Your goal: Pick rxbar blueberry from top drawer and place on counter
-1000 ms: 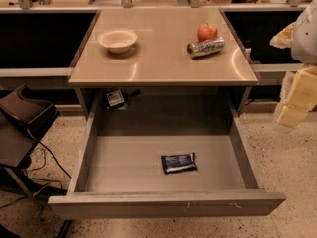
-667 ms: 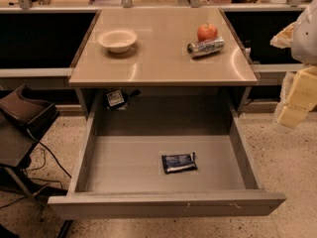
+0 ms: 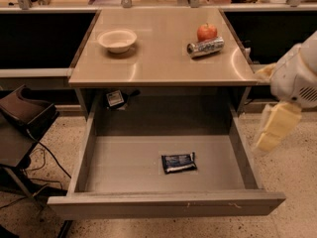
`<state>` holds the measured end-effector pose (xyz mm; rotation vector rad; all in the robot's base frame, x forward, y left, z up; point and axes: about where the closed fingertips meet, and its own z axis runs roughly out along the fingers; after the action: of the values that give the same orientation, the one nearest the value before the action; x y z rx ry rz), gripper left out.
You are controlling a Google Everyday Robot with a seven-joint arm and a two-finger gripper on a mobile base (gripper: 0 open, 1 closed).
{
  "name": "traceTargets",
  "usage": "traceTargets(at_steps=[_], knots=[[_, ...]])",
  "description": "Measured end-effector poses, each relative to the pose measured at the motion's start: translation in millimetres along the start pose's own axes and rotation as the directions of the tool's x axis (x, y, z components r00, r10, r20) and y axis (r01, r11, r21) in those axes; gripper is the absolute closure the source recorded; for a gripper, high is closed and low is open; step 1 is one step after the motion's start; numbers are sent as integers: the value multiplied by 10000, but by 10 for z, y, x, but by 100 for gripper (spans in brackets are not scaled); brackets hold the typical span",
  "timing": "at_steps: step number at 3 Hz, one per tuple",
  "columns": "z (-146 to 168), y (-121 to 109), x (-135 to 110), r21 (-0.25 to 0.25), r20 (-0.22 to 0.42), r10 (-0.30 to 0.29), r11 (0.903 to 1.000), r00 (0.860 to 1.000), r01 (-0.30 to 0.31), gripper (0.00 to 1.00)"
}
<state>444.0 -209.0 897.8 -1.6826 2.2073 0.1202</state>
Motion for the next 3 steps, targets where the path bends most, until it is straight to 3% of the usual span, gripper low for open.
traceTargets(at_steps=[1,2,3], knots=[[838,-5,129,-930,872,687,9938,9938,-605,0],[1440,-261,236,-775,1417,1614,9854,9767,-1516,0],[1440,-261,236,-775,1417,1614,9854,9767,-1516,0]])
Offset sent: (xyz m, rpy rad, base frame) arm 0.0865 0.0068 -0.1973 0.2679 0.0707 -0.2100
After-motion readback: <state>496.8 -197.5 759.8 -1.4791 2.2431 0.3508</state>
